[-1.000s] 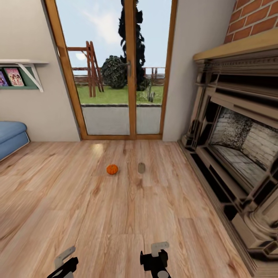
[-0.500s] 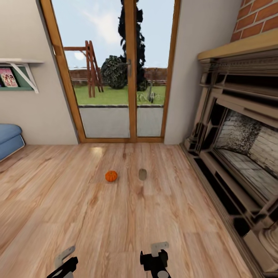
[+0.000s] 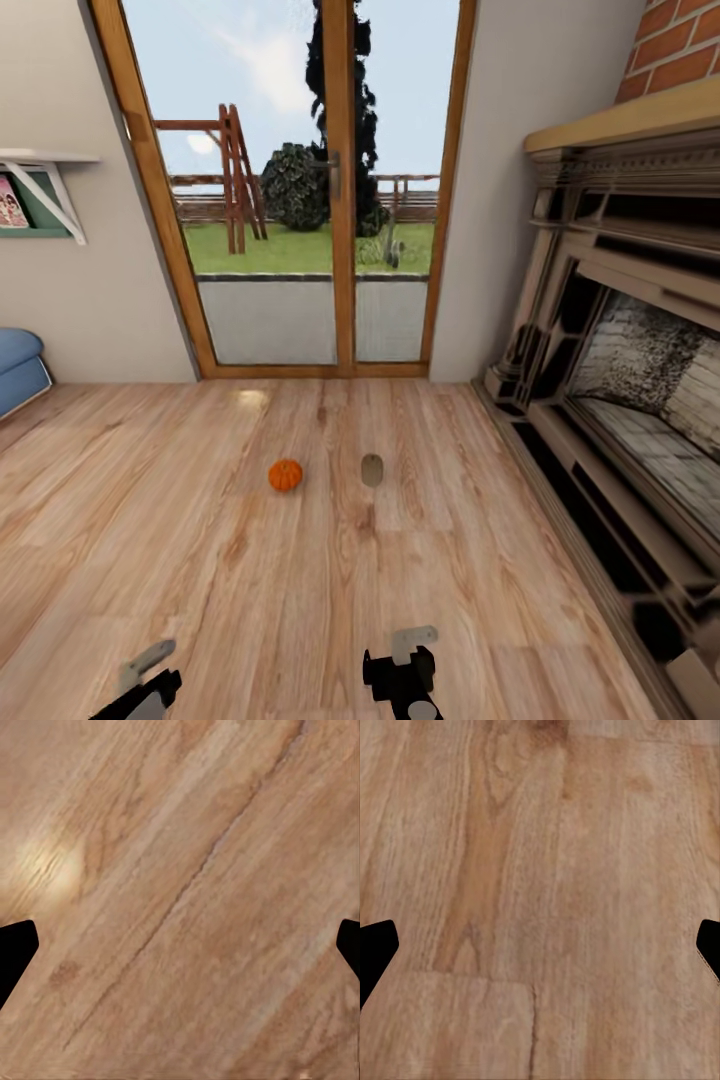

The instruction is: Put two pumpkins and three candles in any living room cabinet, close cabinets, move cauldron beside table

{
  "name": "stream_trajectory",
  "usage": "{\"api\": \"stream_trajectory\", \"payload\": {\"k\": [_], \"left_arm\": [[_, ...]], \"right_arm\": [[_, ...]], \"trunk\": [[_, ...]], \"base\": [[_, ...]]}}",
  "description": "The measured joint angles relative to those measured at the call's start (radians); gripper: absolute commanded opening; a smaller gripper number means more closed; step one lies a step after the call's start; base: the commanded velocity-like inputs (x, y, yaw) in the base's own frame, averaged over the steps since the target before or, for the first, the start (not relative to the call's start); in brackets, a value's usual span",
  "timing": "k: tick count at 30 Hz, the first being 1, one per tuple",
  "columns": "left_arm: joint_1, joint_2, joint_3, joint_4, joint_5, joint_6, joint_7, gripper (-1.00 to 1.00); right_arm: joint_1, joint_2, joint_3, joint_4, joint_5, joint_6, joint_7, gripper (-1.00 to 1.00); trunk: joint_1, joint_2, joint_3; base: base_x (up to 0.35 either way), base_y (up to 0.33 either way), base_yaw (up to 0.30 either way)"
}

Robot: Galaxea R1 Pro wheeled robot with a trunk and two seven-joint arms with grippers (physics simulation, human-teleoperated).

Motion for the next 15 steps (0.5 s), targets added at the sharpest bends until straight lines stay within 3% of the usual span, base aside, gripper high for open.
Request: {"api": "stream_trajectory", "payload": {"k": [2,6,10,13,15], "left_arm": [[-0.002,0.027,0.000,-0.062,0.003,0.107,-0.018,1.00],[0.001,0.100,0.007,-0.387,0.019,0.422,-0.056,1.00],[0.023,0.125,0.037,-0.674,0.067,0.628,-0.063,1.00],[0.055,0.136,0.088,-0.882,0.079,0.800,-0.063,1.00],[0.089,0.138,0.110,-1.009,0.083,0.876,-0.064,1.00]], "right_arm": [[0.000,0.000,0.000,0.000,0.000,0.000,-0.001,1.00],[0.000,0.000,0.000,0.000,0.000,0.000,0.000,1.00],[0.000,0.000,0.000,0.000,0.000,0.000,0.000,1.00],[0.000,0.000,0.000,0.000,0.000,-0.001,0.000,1.00],[0.000,0.000,0.000,0.000,0.000,-0.002,0.000,1.00]], "trunk": [[0.000,0.000,0.000],[0.000,0.000,0.000],[0.000,0.000,0.000],[0.000,0.000,0.000],[0.000,0.000,0.000]], "base": [[0.130,0.000,0.000],[0.048,0.000,0.000],[0.062,0.000,0.000],[0.031,0.000,0.000],[0.010,0.000,0.000]]}}
